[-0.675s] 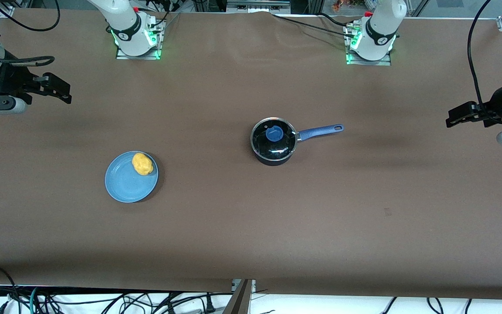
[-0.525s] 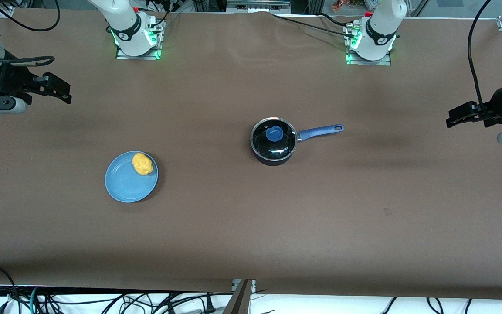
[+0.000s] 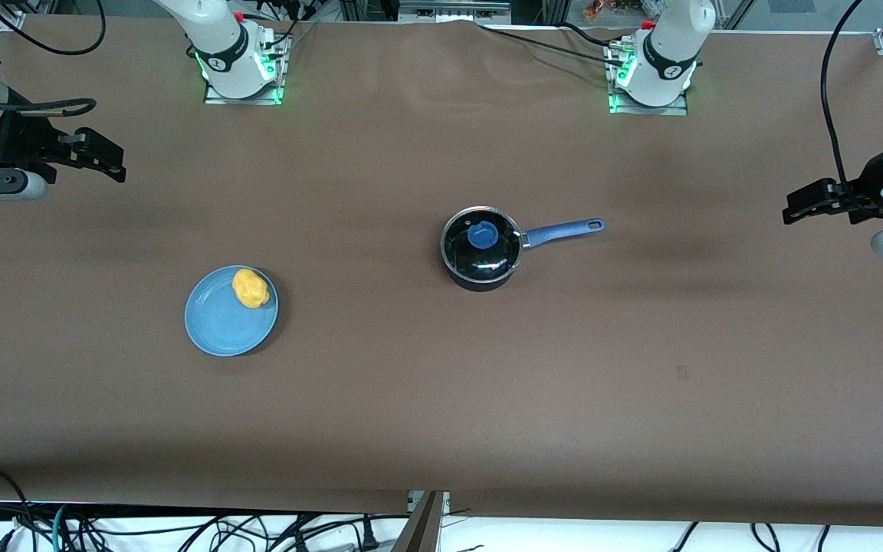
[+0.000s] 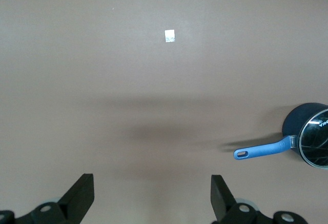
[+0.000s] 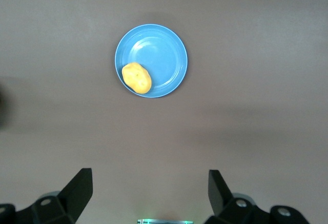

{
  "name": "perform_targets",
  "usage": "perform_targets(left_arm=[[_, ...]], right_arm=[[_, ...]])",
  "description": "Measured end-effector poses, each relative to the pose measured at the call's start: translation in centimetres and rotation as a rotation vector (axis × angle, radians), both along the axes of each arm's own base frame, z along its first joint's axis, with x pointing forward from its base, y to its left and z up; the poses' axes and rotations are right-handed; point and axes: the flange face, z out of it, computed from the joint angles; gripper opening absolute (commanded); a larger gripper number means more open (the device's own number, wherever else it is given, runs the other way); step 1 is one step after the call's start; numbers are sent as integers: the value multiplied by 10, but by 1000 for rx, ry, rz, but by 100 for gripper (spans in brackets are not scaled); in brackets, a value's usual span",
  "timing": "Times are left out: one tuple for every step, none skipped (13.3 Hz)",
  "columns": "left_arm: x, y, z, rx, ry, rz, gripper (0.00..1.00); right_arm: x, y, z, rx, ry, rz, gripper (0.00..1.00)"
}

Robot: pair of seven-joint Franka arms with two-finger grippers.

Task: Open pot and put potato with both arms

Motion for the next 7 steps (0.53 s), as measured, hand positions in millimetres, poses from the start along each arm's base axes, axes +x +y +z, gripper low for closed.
perform_targets(left_arm=[[0,-3,0,-4,0,-4,100],[0,-5,-1,-6,2,-4,100],[1,-8,-3,-7,5,5,100],[2,-16,-5,-10,10,21,100],[3,-31,-9,-17,18,40,100],[5,-54,-15,-22,31,66,100],[6,-82,-23,-20,42,95,100]], right_arm=[[0,0,0,0,0,0,100],[0,0,0,0,0,0,100],[0,0,0,0,0,0,100],[0,0,0,0,0,0,100],[0,0,0,0,0,1,100],[0,1,0,0,0,1,100],[0,1,0,0,0,1,100]])
